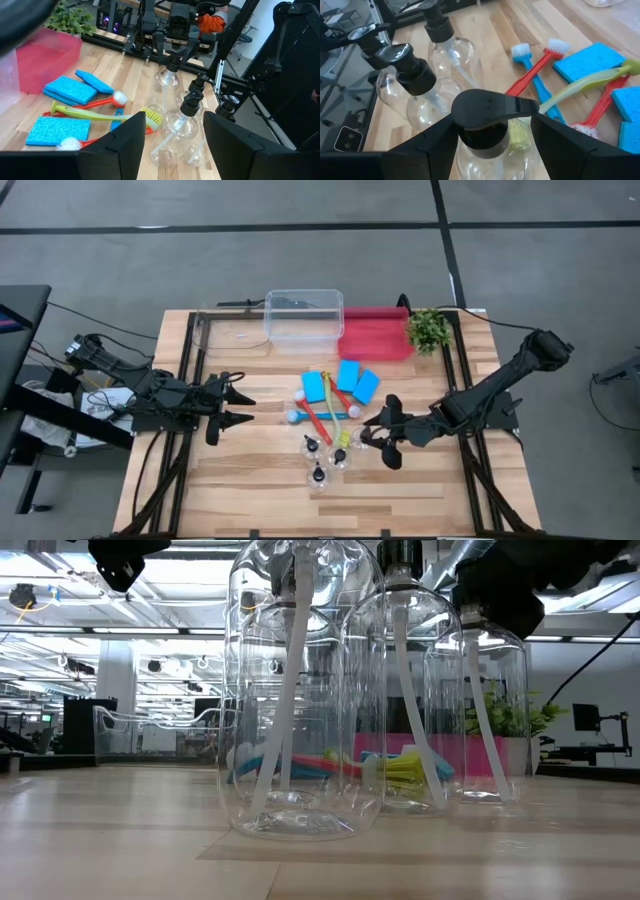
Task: Pick & Place Kitchen Sink Supplies
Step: Put the transparent bottle into the red bin
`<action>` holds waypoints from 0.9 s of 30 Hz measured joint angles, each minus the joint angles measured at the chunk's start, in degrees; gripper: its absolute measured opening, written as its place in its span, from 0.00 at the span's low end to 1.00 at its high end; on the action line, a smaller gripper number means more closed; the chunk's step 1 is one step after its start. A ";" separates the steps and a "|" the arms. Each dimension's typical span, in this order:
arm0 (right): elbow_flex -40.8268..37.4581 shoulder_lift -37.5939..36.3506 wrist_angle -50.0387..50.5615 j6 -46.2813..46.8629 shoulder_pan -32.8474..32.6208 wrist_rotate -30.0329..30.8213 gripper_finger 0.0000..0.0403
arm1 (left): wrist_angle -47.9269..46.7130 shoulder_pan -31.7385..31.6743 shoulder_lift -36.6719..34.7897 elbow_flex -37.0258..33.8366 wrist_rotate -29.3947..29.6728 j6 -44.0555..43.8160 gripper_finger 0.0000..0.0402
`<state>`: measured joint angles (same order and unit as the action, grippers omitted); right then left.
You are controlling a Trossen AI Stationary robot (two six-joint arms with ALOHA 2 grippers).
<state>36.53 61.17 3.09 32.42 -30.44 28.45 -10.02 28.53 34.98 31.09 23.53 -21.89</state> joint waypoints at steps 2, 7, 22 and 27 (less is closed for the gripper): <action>0.00 0.00 -1.19 -0.02 -0.02 0.01 0.59 | 0.00 0.00 0.00 0.00 0.00 0.00 0.50; 0.00 0.00 -2.46 -0.01 -0.02 -0.02 0.59 | 0.00 -0.01 0.00 0.00 0.00 0.00 0.50; 0.00 0.00 -2.51 0.01 -0.02 -0.37 0.44 | -0.02 -0.02 0.00 0.00 0.00 0.02 0.50; 0.00 -0.04 -2.75 0.00 -0.02 -1.42 0.32 | -0.02 -0.01 0.00 -0.01 0.00 0.01 0.50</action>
<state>36.53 61.12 0.34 32.42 -30.46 27.03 -10.04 28.52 34.98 31.08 23.53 -21.88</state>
